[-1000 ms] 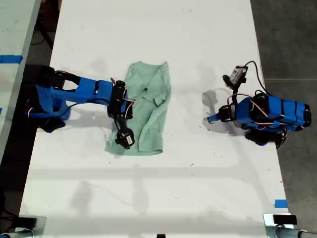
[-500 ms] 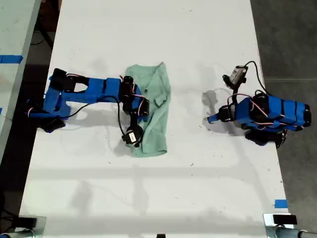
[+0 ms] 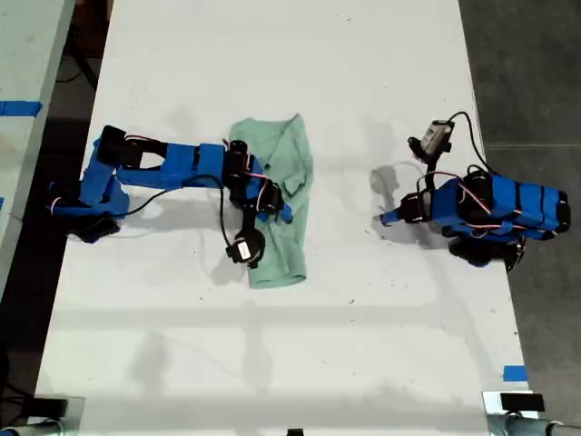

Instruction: Fold t shirt

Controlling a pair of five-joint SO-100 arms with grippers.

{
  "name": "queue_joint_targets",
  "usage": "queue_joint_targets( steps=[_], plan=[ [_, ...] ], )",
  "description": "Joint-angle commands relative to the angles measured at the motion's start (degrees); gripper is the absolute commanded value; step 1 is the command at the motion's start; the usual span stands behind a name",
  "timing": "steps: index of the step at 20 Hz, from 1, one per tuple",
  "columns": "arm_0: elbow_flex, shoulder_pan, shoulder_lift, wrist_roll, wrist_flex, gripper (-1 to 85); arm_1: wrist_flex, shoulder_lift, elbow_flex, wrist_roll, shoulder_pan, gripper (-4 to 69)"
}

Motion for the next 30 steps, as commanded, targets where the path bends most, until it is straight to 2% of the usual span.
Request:
queue_joint_targets(
  steps=[1,6,8,12,14,17,18,19,20,23,24,26,29,30],
  plan=[
    [-2.72,-1.67,3.69,0.26,2.02,19.4,-0.09,0.62,3.87,-0.88,-0.18,0.6],
    [1.49,-2.46,17.14,-0.26,9.49,17.7,-0.09,0.62,3.87,-0.97,-0.18,0.6],
    [8.35,-2.29,27.86,-1.93,10.11,14.3,-0.09,0.62,3.87,-0.97,-0.18,0.6],
    [34.72,-4.04,57.22,-10.02,8.88,8.2,-0.09,0.62,3.87,-0.97,-0.18,0.6],
    [53.00,-3.96,72.51,-14.50,2.72,6.2,-0.09,0.62,3.87,-0.88,-0.18,0.6],
    [86.40,-1.41,97.65,-20.74,-15.29,1.2,-0.09,0.62,3.87,-0.70,-0.18,0.6],
    [96.42,-1.05,105.64,-20.57,-21.62,-0.2,-0.09,0.62,3.87,-0.70,-0.18,0.6],
    [104.33,-1.05,111.97,-20.39,-25.31,-0.2,-0.09,0.62,3.87,-0.70,-0.18,0.6],
    [110.04,-1.67,117.77,-20.39,-25.84,-0.2,-0.09,0.62,3.87,-0.70,-0.18,0.6],
    [125.86,-5.01,140.27,-17.31,-20.83,-0.3,-0.09,0.62,3.87,-0.62,-0.18,0.6],
    [128.23,-6.94,138.43,-14.94,-22.68,-0.3,-0.09,0.62,3.87,-0.62,-0.18,0.6],
    [128.85,-9.14,139.48,-12.39,-21.53,-0.3,0.00,0.62,3.87,-0.53,-0.35,0.6],
    [128.85,-19.16,139.48,-2.29,-21.53,0.7,0.00,0.62,3.87,-0.44,-0.53,0.6],
    [128.85,-21.53,139.57,-0.97,-21.53,-0.2,0.00,0.62,3.87,-0.44,-0.62,0.6]
  ],
)
